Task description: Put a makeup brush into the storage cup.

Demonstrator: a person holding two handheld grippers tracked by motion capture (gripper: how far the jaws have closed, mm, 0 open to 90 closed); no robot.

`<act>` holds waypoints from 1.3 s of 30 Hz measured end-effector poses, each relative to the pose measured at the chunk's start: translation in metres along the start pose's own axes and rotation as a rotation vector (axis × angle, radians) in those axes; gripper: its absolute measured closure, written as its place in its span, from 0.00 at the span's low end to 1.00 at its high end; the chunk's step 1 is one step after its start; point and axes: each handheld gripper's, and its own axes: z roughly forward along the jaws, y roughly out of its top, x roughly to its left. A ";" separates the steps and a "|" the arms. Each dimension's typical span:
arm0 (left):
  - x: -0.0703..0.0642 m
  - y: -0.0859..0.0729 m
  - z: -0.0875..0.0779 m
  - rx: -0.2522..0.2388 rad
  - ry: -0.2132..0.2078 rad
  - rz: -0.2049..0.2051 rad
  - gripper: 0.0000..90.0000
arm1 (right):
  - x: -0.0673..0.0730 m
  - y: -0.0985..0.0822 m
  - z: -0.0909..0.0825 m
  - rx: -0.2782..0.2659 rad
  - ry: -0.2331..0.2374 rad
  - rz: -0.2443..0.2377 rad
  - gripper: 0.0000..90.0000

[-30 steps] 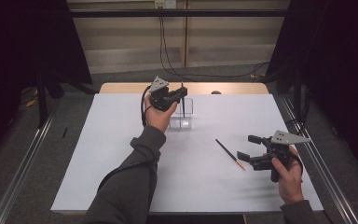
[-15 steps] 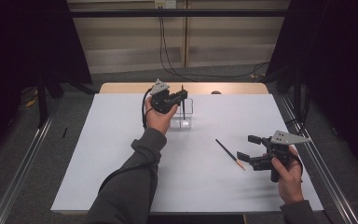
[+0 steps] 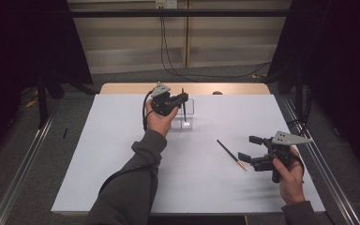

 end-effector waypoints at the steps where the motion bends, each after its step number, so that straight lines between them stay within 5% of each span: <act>1: 0.000 0.000 0.000 -0.002 0.000 -0.004 0.92 | 0.000 0.000 0.000 0.002 0.002 -0.001 0.12; 21: 0.002 -0.002 0.000 0.007 -0.005 -0.022 0.92 | 0.000 0.000 0.000 0.004 0.003 -0.001 0.12; 34: 0.005 0.000 -0.005 0.007 0.007 -0.052 0.46 | 0.001 0.000 0.001 0.010 0.007 -0.002 0.12; 39: 0.006 0.001 -0.008 0.011 0.009 -0.074 0.38 | 0.000 0.000 0.002 0.009 0.006 -0.005 0.12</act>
